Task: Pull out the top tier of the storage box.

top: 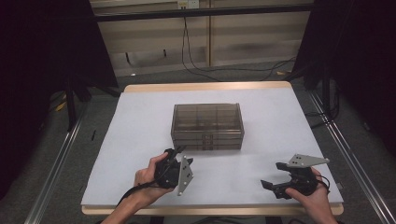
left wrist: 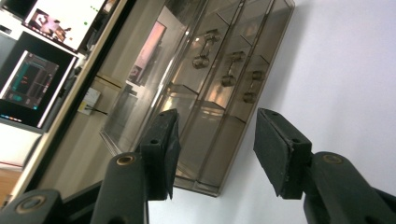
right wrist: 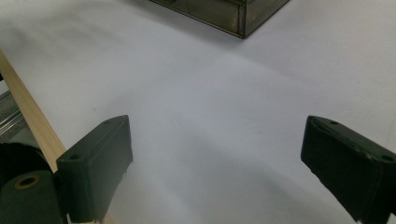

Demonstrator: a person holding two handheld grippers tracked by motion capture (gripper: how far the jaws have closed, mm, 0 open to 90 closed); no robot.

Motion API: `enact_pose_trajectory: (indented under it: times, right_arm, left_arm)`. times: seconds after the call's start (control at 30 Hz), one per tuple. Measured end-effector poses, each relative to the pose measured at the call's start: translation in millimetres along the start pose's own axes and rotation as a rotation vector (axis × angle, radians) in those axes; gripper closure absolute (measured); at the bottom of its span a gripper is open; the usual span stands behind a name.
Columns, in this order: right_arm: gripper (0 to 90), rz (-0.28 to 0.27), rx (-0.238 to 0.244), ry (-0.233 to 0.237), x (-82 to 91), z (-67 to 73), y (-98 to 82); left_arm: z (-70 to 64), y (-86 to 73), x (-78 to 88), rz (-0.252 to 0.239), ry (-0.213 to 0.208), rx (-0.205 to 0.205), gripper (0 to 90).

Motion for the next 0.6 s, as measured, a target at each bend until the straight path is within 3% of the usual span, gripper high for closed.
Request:
enact_pose_trajectory:
  times: [0.1,0.23,0.33,0.43,0.47,0.53,0.6]
  right_arm:
    - [9.0,0.000,0.000,-0.001,-0.1,-0.4,0.1]
    - [9.0,0.000,0.001,0.000,0.1,-0.1,0.0]
    - [9.1,0.000,0.000,0.000,0.0,0.0,0.0]
    - [9.0,0.001,0.001,0.000,-0.1,-0.1,0.0]
    - [9.0,0.001,0.001,0.000,-0.2,-0.1,0.0]
    - [9.0,0.001,0.001,0.000,-0.2,0.0,0.0]
    - [9.0,0.001,0.001,0.001,-0.1,0.4,0.1]
  left_arm:
    - [0.2,3.1,-3.8,0.007,0.032,-0.033,51.2]
    - [0.1,3.2,-9.0,0.031,0.060,-0.035,52.0]
    - [-0.8,3.2,-11.7,0.034,0.047,-0.043,52.9]
    - [1.3,4.7,-15.2,0.034,0.080,-0.079,54.6]
    - [3.1,4.2,-14.7,0.051,0.089,-0.114,54.9]
    - [2.5,3.3,-15.0,0.065,0.097,-0.112,55.5]
    - [2.9,5.6,-17.1,0.066,0.111,-0.152,56.8]
Point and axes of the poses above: each handheld gripper's, and its own axes: x roughly backward along the jaws, y roughly out of its top, z roughly to its left, the point moved 8 cm from there along -x, roughly forward along the jaws, and after that the axes turned 10 degrees about z, right-handed, at the moved point
